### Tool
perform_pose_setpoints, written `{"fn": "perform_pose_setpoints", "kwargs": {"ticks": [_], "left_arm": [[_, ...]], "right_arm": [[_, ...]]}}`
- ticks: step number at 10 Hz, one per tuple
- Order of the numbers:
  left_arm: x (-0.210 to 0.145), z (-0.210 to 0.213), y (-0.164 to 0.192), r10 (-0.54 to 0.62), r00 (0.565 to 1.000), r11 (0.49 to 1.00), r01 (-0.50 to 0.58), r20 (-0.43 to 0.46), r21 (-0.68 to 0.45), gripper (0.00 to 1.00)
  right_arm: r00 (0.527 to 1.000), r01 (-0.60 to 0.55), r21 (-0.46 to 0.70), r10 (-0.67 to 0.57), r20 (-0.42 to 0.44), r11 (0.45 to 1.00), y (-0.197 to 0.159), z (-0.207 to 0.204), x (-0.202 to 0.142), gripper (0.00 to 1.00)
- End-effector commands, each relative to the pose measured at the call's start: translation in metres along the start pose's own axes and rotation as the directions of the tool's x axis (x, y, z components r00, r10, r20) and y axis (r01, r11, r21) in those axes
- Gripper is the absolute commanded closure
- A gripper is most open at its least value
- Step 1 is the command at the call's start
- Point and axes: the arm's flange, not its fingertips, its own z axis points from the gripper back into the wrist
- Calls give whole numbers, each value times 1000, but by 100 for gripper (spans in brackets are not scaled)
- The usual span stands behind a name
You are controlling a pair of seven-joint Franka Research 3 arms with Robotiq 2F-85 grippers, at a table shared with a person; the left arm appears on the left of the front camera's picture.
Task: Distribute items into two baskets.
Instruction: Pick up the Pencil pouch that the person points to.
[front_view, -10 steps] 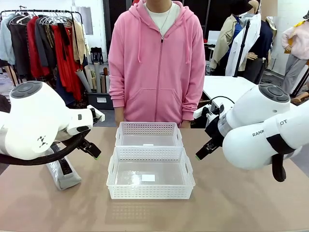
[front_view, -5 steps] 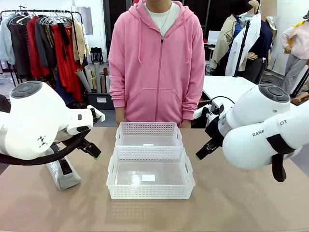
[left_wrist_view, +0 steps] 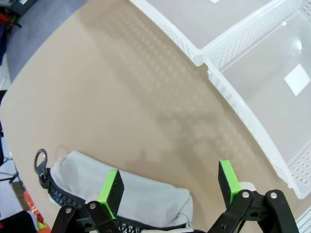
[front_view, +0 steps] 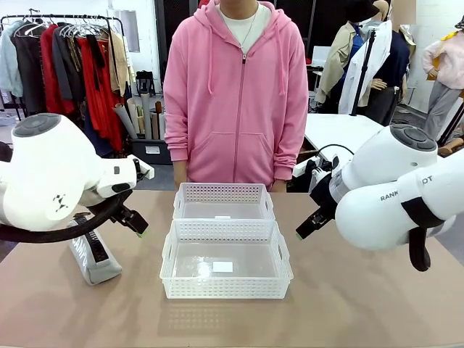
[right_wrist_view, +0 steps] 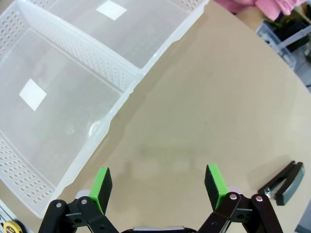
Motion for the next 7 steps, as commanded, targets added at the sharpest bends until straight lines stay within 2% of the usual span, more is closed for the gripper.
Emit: {"fn": "perform_pose_setpoints", "kwargs": {"ticks": [1,4,5,7], "left_arm": [[11,27,21,-7,1000,997,6,-15,-73,0],[24,88,63,27,998,989,-35,-59,-141,0],[19,107,82,35,997,980,-46,-63,-196,0],[-2,147,123,124,992,965,-123,-11,-230,0]], "right_arm": [[999,40,59,-40,-7,997,-18,17,11,0],[986,168,189,-165,-33,967,-69,61,28,0],[981,191,225,-190,-30,955,-89,78,30,0],[965,253,248,-260,-2,935,-134,110,22,0]]}}
